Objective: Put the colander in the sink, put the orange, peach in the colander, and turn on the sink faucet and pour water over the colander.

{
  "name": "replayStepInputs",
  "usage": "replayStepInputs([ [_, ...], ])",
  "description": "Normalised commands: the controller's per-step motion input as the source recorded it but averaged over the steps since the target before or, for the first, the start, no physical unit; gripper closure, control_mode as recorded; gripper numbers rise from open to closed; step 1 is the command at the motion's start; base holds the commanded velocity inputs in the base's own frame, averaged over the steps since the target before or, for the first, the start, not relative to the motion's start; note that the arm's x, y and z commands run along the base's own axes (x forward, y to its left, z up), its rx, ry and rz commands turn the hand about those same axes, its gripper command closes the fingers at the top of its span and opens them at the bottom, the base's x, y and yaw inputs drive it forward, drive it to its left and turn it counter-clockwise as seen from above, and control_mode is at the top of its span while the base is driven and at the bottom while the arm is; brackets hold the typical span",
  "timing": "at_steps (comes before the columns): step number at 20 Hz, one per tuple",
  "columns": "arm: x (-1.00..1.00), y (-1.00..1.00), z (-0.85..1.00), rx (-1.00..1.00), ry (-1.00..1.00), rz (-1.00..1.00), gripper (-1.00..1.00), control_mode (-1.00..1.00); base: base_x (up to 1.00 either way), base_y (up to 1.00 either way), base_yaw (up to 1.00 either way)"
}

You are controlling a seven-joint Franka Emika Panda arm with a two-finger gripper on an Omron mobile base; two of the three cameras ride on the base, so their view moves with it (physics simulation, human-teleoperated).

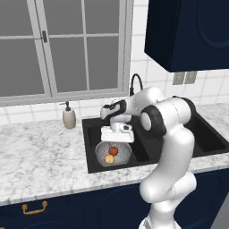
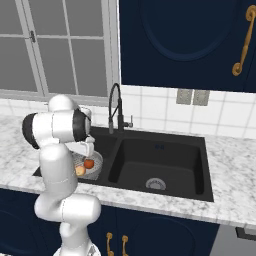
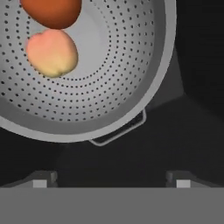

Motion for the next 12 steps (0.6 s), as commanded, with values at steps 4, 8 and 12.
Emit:
replayStepInputs([
  [4,-0.83,-0.07,0.67,0.00,-0.20,-0.04,-1.00,-1.00,0.00,0.00,0.00],
  [8,-0.84,-0.10,0.70,0.00,-0.17,0.00,-1.00,-1.00,0.00,0.00,0.00],
  [12,-0.76,-0.15,0.67,0.00,-0.11,0.04,-1.00,-1.00,0.00,0.00,0.00],
])
